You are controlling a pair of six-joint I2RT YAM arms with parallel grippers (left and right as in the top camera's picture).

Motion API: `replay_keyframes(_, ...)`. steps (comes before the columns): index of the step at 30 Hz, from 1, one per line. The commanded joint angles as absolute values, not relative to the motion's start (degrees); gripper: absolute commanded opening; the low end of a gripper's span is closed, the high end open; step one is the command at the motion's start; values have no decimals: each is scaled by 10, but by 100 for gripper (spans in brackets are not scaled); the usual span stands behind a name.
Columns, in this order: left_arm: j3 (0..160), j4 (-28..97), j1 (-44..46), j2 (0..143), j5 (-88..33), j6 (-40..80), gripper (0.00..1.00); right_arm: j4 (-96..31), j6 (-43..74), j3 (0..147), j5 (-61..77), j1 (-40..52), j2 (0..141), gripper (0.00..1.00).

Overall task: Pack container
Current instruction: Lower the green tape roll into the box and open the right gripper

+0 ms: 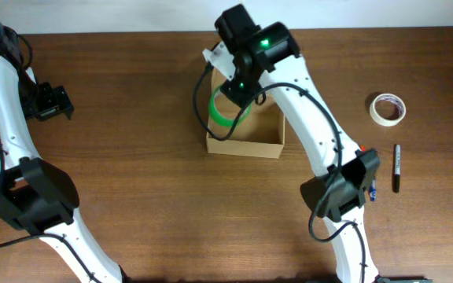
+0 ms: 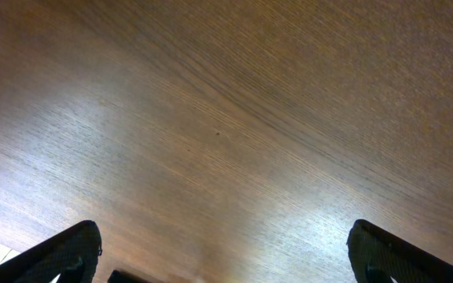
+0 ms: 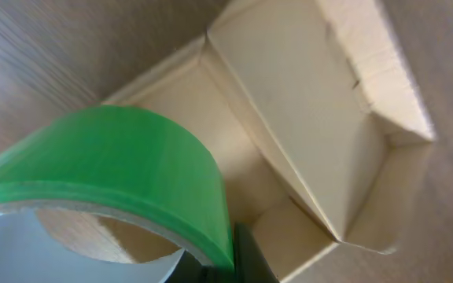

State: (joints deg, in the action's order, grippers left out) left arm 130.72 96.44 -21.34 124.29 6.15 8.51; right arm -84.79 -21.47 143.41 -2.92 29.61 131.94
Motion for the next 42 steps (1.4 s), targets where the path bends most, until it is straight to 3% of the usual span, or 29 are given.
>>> replay_keyframes(1,1305,965,-215,1246,58,74,100,-823,-223,1378,-50,295,1326,4)
replay_keyframes(17,1305,965,-215,1246,58,74,100,-729,-220,1211,-45,289,1326,4)
replay_keyframes(42,1305,965,-215,1246,58,74,100,-625,-105,1198,-46,289,1334,4)
